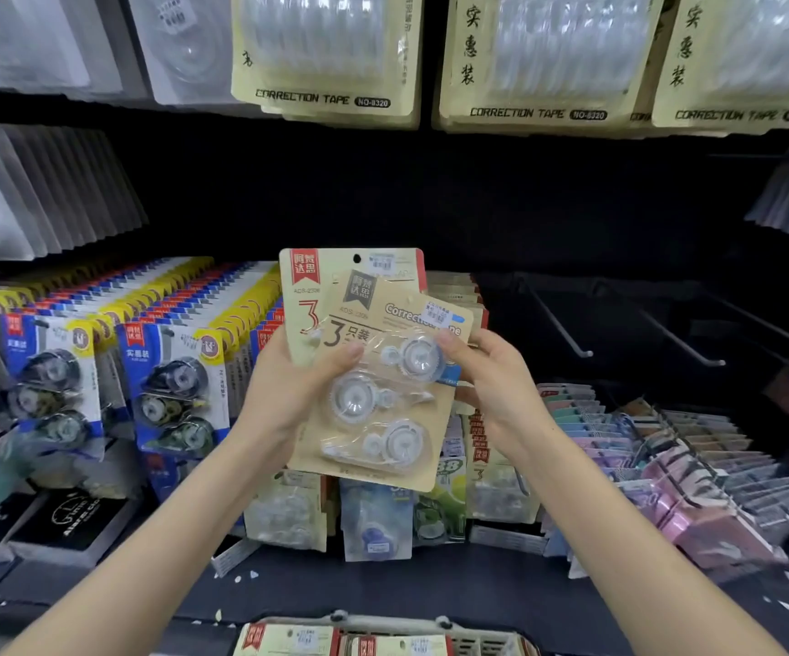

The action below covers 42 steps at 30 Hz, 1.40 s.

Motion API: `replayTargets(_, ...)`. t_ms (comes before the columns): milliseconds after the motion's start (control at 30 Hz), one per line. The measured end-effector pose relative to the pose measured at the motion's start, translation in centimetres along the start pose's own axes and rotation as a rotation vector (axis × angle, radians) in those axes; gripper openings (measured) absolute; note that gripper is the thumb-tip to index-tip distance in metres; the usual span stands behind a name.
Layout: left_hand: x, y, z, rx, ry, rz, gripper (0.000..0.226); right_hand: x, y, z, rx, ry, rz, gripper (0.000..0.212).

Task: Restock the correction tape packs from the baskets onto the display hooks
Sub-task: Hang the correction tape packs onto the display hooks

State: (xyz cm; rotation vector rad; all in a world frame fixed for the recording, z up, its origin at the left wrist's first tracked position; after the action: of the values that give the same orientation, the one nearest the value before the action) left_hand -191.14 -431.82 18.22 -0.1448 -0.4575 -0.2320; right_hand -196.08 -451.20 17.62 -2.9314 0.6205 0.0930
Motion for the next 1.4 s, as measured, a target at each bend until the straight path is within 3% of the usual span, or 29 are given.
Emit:
replayTargets(267,-0.9,-0.2,-1.7,0.108,0.073,-0.107,0.060,-0.3,1.2,1.6,0.048,0.006,0.033,0.011)
replayTargets(467,-0.7,1.0,-2.5,0.107,0.060,-0.048,0.038,0.4,4.0,0.6,0.058,0.047,0.128,0.017)
replayTargets(633,0.8,3.2,-2.4,0.143,0.003,0.049,0.047,0.5,5.3,2.7,-0.091,0.082,0.121,0.019)
replayTargets(833,1.8,4.6,-3.3,0.192,-0.020,0.122,0.052,0.9,3.9,3.8,-0.335,0.285,0.199,0.021)
replayTargets(1033,1.9,5.1,-4.6,0.236,0.009,0.097,0.055,2.6,4.8,5.6,-0.330,0.215,0.374,0.027)
replayTargets(1267,2.4,5.4,-5.2,0.238,0.020,0.076,0.075,2.0,5.6,6.3,-0.325,0.239,0.280,0.026)
replayTargets(1400,2.7,5.3,-5.3,0.242,0.026,0.082,0.059,1.8,4.6,4.7,-0.268,0.353,0.241,0.028)
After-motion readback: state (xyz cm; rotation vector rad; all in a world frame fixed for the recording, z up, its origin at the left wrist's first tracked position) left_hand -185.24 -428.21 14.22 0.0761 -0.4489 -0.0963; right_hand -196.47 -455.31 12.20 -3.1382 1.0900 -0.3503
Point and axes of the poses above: each hand's wrist, its own x-axis towards the middle knuckle, its own y-axis out of the back of the hand, z = x × y, the point moved 1 cm from there along x, towards the middle knuckle, and after that the axes turned 12 degrees about -y, right-handed, at the moved point
